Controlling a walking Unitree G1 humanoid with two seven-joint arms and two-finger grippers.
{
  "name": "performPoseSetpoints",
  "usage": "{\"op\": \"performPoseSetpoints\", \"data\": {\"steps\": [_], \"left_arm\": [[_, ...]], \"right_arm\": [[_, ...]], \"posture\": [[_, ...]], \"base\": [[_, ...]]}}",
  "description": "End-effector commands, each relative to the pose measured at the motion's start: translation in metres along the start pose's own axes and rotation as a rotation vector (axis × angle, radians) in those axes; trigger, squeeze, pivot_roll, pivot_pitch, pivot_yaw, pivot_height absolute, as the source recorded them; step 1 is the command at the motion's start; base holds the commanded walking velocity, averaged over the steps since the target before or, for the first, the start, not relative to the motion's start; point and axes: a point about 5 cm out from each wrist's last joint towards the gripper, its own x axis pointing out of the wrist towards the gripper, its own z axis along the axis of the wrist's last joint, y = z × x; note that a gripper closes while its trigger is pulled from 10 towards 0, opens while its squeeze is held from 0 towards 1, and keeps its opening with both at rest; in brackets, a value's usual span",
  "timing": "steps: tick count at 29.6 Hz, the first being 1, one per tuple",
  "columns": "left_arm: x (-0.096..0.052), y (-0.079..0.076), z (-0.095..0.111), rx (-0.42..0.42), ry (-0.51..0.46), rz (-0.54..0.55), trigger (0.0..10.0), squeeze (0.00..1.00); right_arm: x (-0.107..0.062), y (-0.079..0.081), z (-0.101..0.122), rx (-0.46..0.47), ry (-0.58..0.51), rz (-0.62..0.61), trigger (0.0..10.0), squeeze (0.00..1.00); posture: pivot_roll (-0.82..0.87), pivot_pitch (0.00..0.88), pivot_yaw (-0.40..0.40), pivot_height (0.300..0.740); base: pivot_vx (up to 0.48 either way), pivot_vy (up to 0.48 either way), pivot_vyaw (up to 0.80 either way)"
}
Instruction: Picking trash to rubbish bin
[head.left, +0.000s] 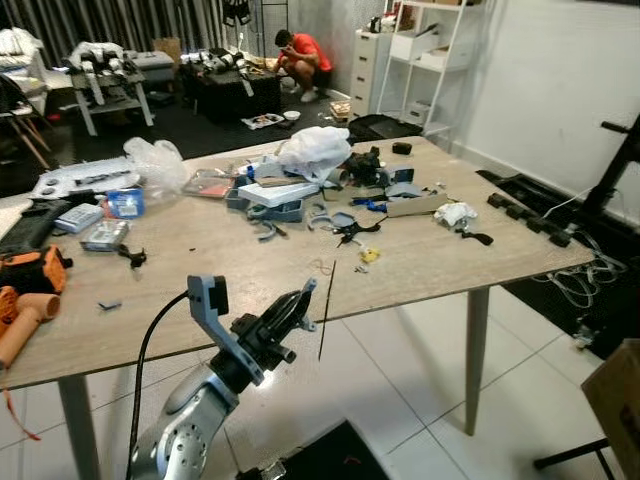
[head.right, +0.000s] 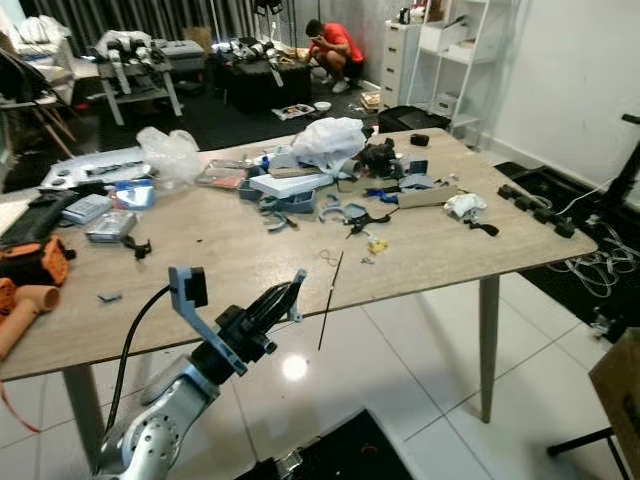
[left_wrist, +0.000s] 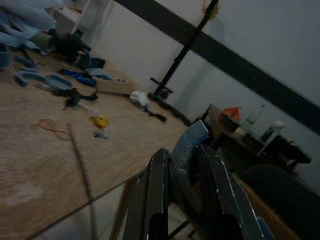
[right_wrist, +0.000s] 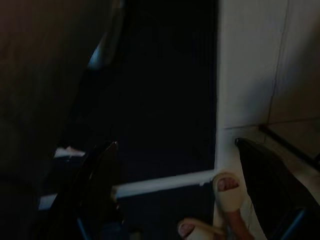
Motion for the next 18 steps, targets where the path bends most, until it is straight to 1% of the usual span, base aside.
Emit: {"op": "performPoseSetpoints", "data": {"steps": [1, 2, 4, 8, 13, 18], "left_arm": [[-0.003, 0.004, -0.003, 0.026, 0.008, 0.036, 10.0, 0.0], [-0.003, 0.004, -0.003, 0.031, 0.005, 0.042, 10.0, 0.0], [-0.003, 0.005, -0.002, 0.055, 0.002, 0.05, 10.0, 0.0], [-0.003, 0.002, -0.005, 0.111, 0.016, 0.03, 10.0, 0.0], [-0.003, 0.001, -0.01, 0.151, 0.039, 0.028, 10.0, 0.0], [-0.004, 0.005, -0.012, 0.192, 0.034, 0.087, 10.0, 0.0]], "right_arm": [[0.0, 0.005, -0.003, -0.021, 0.022, 0.014, 10.0, 0.0], [0.0, 0.005, -0.004, -0.028, 0.026, 0.014, 10.0, 0.0], [0.0, 0.004, -0.006, -0.034, 0.035, 0.015, 10.0, 0.0], [-0.002, -0.005, -0.017, -0.032, 0.054, 0.006, 10.0, 0.0], [-0.003, -0.011, -0.025, -0.029, 0.07, -0.003, 10.0, 0.0], [-0.004, -0.012, -0.033, -0.032, 0.087, -0.006, 10.0, 0.0]], "posture": [[-0.03, 0.12, 0.011, 0.74], [-0.03, 0.12, 0.011, 0.74], [-0.03, 0.125, 0.013, 0.74], [-0.03, 0.13, 0.017, 0.74], [-0.04, 0.135, 0.02, 0.74], [-0.04, 0.14, 0.02, 0.74]], "base": [[0.0, 0.0, 0.0], [0.0, 0.0, 0.0], [0.0, 0.0, -0.78], [0.0, 0.0, -0.78], [0.0, 0.0, -0.78], [0.0, 0.0, -0.78]]}}
